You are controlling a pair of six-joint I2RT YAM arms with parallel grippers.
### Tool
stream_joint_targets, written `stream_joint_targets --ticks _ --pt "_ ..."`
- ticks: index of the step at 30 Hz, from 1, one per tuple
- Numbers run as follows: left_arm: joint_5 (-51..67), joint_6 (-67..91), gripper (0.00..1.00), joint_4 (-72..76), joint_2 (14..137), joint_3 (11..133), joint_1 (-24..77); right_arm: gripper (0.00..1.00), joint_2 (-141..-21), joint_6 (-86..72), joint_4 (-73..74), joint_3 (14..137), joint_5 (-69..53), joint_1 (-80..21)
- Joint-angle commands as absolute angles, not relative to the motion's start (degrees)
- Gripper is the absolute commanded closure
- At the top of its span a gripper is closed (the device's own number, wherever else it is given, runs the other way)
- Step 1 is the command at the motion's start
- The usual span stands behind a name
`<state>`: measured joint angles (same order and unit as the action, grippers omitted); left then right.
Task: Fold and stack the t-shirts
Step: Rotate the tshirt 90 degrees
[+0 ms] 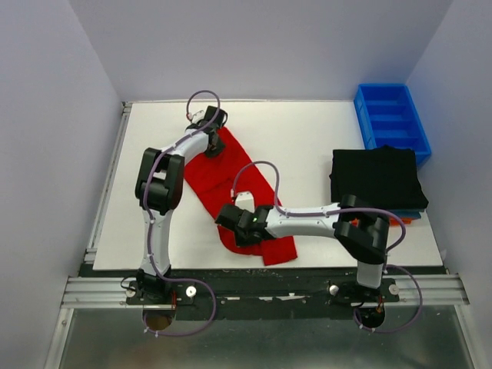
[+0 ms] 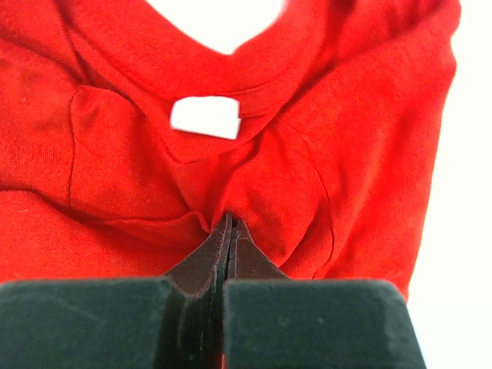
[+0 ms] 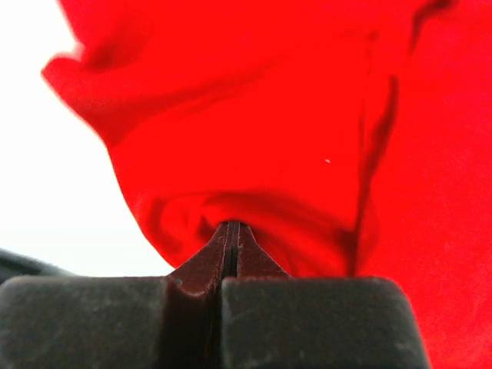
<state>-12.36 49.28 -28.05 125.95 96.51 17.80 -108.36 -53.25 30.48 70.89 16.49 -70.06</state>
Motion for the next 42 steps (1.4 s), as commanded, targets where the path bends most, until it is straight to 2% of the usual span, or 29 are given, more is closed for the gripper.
stream_joint_targets --ticks 1,6,12,16,20,22,25,29,34,35,36,38,39,42 --pt "-2.4 45.0 1.0 -28.5 136.5 106.1 20.6 0.99 -109.2 -51.9 29.6 74.4 11.4 -72.2" --pt "-1.4 41.2 1.0 -32.4 144.5 120.6 21.1 0.99 -95.2 -47.6 26.5 68.0 20.3 -71.3" --pt "3.0 40.3 1.0 -35.8 153.1 136.1 21.1 0.99 -85.7 -44.5 29.8 61.5 18.3 -61.5" --pt "6.1 41.4 1.0 -31.6 153.9 137.1 21.1 0.99 -83.6 -41.4 29.4 58.3 17.0 -55.4" --pt "8.3 39.4 1.0 -31.2 151.2 137.8 21.1 0.99 -84.7 -38.4 30.1 60.1 13.8 -51.3" --pt "9.0 37.5 0.98 -30.5 147.5 135.5 21.1 0.99 -85.1 -37.1 29.9 61.8 12.2 -49.3" --pt "9.2 36.2 0.9 -28.0 139.4 126.6 21.0 0.99 -86.7 -35.2 30.1 65.2 11.3 -46.3" --pt "8.8 35.3 0.75 -22.2 126.8 113.1 21.0 0.99 -89.8 -33.8 30.3 70.0 9.7 -41.8" --pt "5.9 34.4 0.7 -22.0 115.8 102.7 20.7 0.99 -96.3 -32.1 30.7 78.1 7.4 -36.9" --pt "5.2 34.3 0.71 -22.1 114.2 100.3 20.7 0.99 -98.1 -31.6 31.1 80.0 7.5 -36.2" --pt "4.5 34.3 0.75 -22.2 112.5 97.9 20.7 0.99 -100.1 -31.4 32.1 82.6 7.6 -35.4" --pt "3.0 34.7 0.95 -22.2 110.1 93.3 20.6 0.99 -104.2 -30.8 33.3 86.8 6.9 -34.0" --pt "2.7 35.0 1.0 -21.9 109.2 91.1 20.4 0.99 -106.3 -30.2 34.4 89.4 5.2 -33.4" --pt "2.8 35.8 1.0 -20.5 107.6 85.4 19.7 0.99 -111.6 -30.1 38.7 97.4 4.1 -31.8"
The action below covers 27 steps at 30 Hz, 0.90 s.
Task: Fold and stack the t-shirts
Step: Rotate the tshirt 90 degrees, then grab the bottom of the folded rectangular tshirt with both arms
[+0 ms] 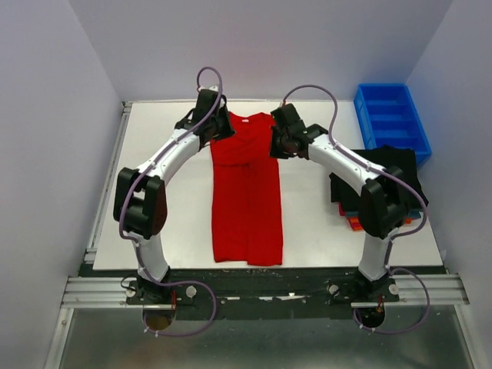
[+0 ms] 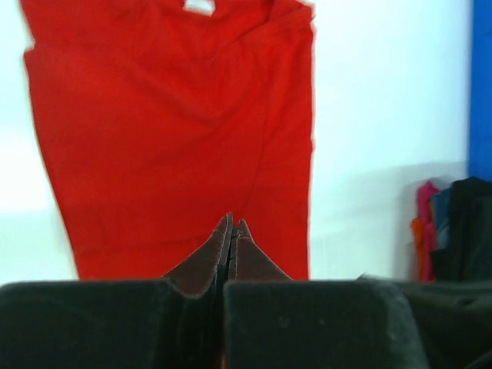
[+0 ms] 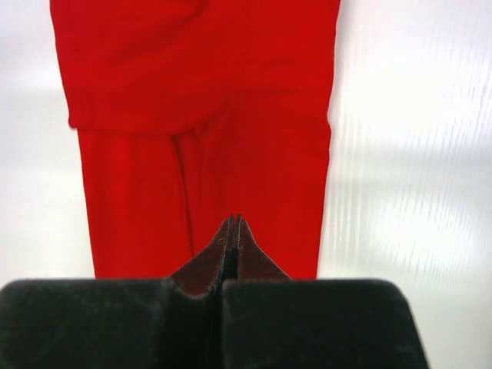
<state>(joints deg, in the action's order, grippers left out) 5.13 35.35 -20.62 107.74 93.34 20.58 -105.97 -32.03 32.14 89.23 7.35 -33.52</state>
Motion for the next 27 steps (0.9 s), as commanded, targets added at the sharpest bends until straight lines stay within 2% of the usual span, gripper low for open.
stream_joint_targets --ticks 1,5,17,27 --pt "2.8 35.9 1.0 -19.7 107.5 83.9 19.5 0.99 -113.0 -30.2 39.1 98.7 4.3 -31.4" --pt "2.6 36.4 1.0 -18.6 109.4 81.8 18.6 0.99 -117.4 -30.6 39.5 103.6 2.6 -29.4" --pt "1.3 36.9 1.0 -18.7 119.5 86.9 16.3 0.99 -133.6 -33.7 43.0 119.6 0.4 -26.5" --pt "3.7 38.9 1.0 -17.3 123.1 87.5 14.9 0.99 -143.3 -38.9 44.4 126.6 3.2 -23.7"
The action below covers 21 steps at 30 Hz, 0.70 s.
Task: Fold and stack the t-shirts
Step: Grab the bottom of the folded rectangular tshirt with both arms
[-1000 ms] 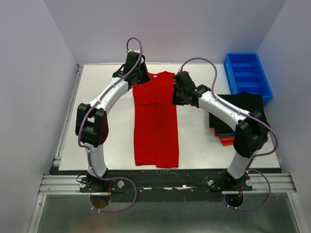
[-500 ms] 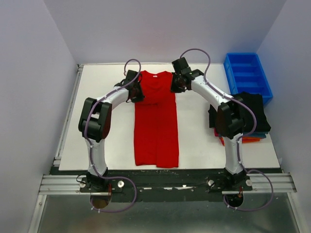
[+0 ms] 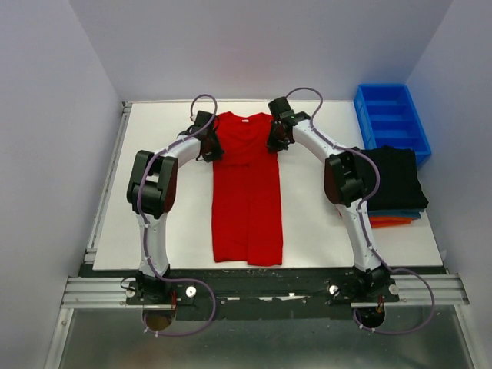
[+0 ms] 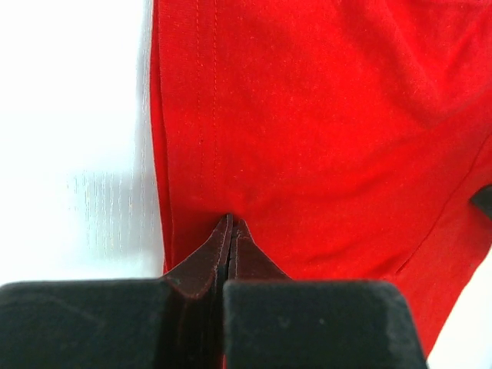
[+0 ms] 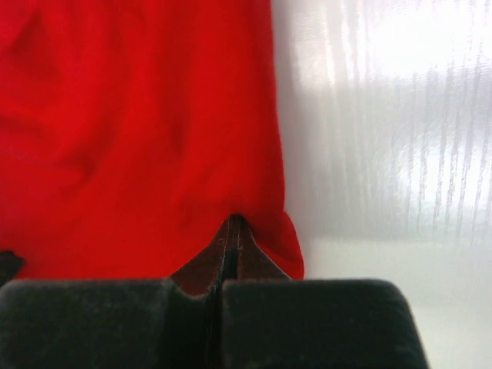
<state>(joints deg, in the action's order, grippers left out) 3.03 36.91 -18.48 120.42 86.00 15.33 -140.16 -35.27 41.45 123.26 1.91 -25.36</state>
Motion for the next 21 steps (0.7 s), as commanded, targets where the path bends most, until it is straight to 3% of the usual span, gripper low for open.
stream_joint_targets --ticks 1,10,18,21 --pt "4.3 39.6 1.0 -17.0 123.5 87.0 15.0 0.99 -143.4 -39.8 43.8 126.2 3.3 -23.2" --pt "4.8 42.1 1.0 -16.3 128.9 93.4 15.3 0.99 -146.1 -39.2 41.2 130.0 0.4 -19.0" --pt "4.4 42.5 1.0 -17.8 131.1 98.8 16.0 0.99 -143.9 -34.2 35.4 128.4 -10.4 -18.0" --pt "4.1 40.7 0.86 -17.6 126.4 96.0 16.3 0.95 -134.4 -32.5 28.9 115.5 -9.6 -18.5"
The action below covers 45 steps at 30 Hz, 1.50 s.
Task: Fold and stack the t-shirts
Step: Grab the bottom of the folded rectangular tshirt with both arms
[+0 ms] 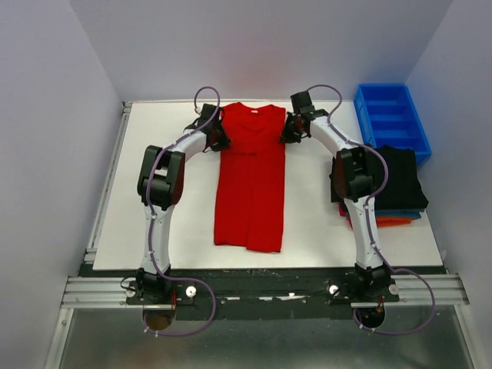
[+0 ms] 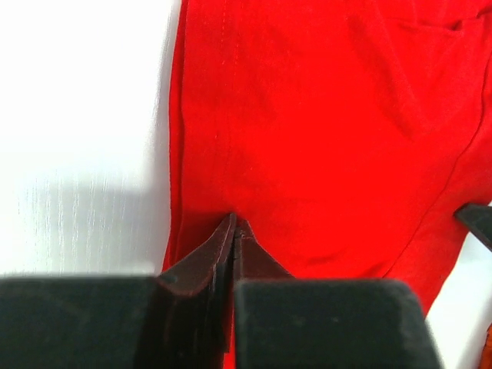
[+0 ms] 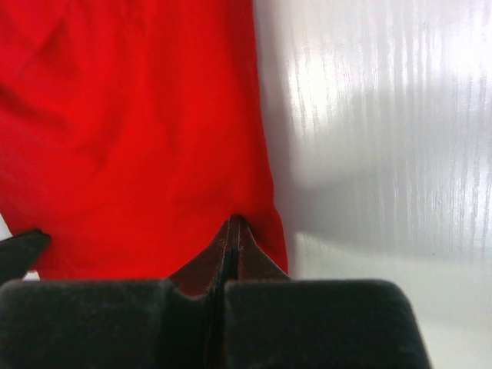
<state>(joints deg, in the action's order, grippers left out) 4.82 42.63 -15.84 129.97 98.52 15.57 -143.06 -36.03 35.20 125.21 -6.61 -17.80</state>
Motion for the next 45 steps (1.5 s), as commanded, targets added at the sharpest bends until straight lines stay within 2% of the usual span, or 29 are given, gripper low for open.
stream_joint_targets --ticks 1,3,7,11,14,19,24,31,32,38,45 --pt "3.9 40.0 0.84 -18.1 123.5 94.8 16.3 0.94 -129.7 -32.3 25.5 110.3 -8.5 -18.6" --pt "2.1 38.7 0.77 -19.2 118.8 91.8 16.8 0.9 -120.5 -33.0 19.0 97.5 -7.3 -19.1" --pt "0.4 37.8 0.7 -18.9 106.8 80.1 17.9 0.88 -105.2 -34.0 13.2 79.8 -7.6 -20.6" --pt "-1.0 39.0 0.71 -17.4 94.1 63.9 19.6 0.89 -93.7 -35.0 12.9 64.6 -7.5 -25.1" --pt "-0.3 39.7 0.77 -17.4 85.0 52.8 20.5 0.91 -85.9 -36.8 11.3 52.2 -7.9 -30.9" --pt "2.4 41.1 0.8 -19.4 71.3 40.3 24.1 0.92 -76.5 -43.0 9.2 36.8 -7.1 -41.9" --pt "5.8 45.3 0.84 -19.8 63.4 31.8 28.1 0.93 -73.6 -47.0 9.0 31.8 -6.5 -48.9" --pt "7.9 48.3 0.87 -14.9 63.3 23.7 31.7 0.96 -77.6 -49.6 11.0 30.7 -4.2 -50.2" --pt "7.8 48.5 0.87 -14.7 63.5 23.2 32.1 0.99 -78.3 -50.0 12.5 30.8 -3.3 -50.2" --pt "8.3 49.0 0.87 -13.7 64.5 21.1 33.3 0.99 -77.5 -51.4 16.5 29.0 1.7 -50.2" --pt "4.6 50.6 0.9 -24.3 59.3 23.9 36.8 0.97 -70.4 -49.2 23.3 30.3 5.6 -50.2"
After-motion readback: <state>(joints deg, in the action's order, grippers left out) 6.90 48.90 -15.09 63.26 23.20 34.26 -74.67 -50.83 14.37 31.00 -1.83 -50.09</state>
